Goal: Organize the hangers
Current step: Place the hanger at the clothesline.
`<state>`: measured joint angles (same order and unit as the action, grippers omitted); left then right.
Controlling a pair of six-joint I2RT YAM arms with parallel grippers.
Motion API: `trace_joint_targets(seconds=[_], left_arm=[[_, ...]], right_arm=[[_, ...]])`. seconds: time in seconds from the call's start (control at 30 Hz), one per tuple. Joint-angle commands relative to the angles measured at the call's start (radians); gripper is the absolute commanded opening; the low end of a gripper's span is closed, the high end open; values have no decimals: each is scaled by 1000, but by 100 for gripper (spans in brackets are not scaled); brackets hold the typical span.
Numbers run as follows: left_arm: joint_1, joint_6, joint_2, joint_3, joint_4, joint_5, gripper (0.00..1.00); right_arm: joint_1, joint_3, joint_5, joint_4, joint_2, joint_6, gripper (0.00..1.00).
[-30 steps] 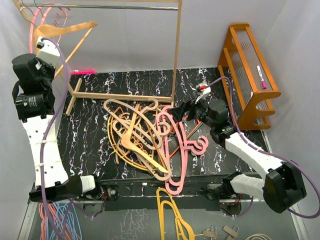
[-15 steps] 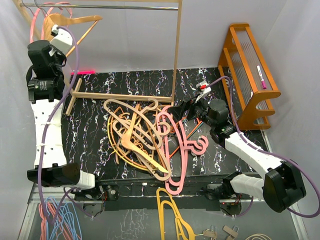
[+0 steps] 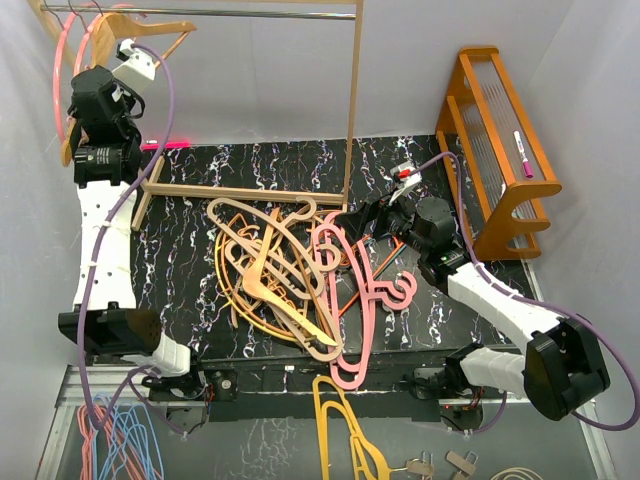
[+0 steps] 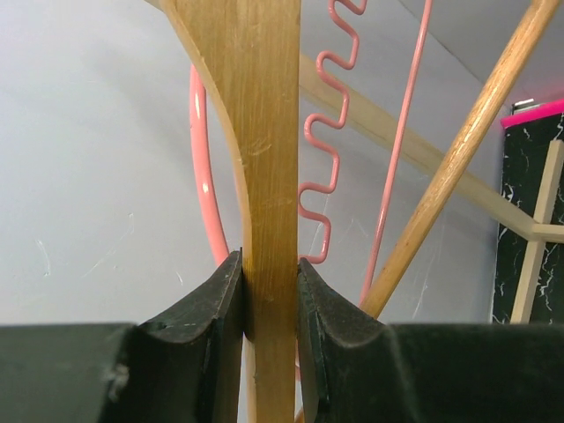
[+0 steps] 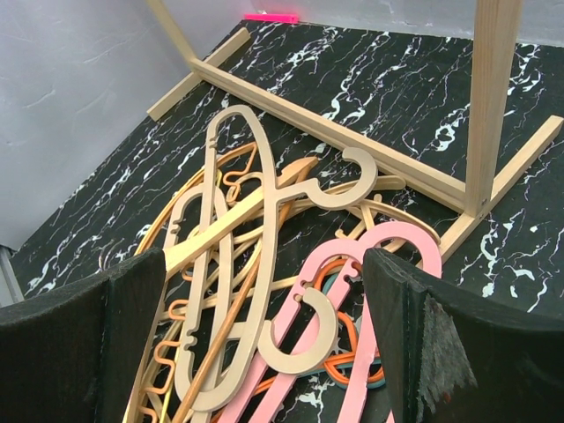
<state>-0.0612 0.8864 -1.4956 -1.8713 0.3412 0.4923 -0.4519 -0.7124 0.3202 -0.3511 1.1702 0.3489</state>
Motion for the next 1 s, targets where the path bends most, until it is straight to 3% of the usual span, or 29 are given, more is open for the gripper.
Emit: trace_joint_targets(seconds=[0.0,0.77,0.8,0.87,0.9,0.97], left_arm=[[4,48,-12,-23,-131,59,0],[-10,18,-139,-133,-81,189,0],[-9,12,-142,-148,-64,195,13],[-9,-9,-147,-194,-14,204,75],[-8,-25,-147,-231,20,207,93],[-7,-96,-148,-344,120,210,97]], right_arm=[[-7,-31,-3,-65,7,5,99],[-7,-53,9,-30,17,7,98],[-6,-54,9,-28,18,7,99],[-6,-52,3,-21,18,7,98],[-6,-50,-1,-18,15,7,99],[-7,-44,-10,-14,10,6,99]])
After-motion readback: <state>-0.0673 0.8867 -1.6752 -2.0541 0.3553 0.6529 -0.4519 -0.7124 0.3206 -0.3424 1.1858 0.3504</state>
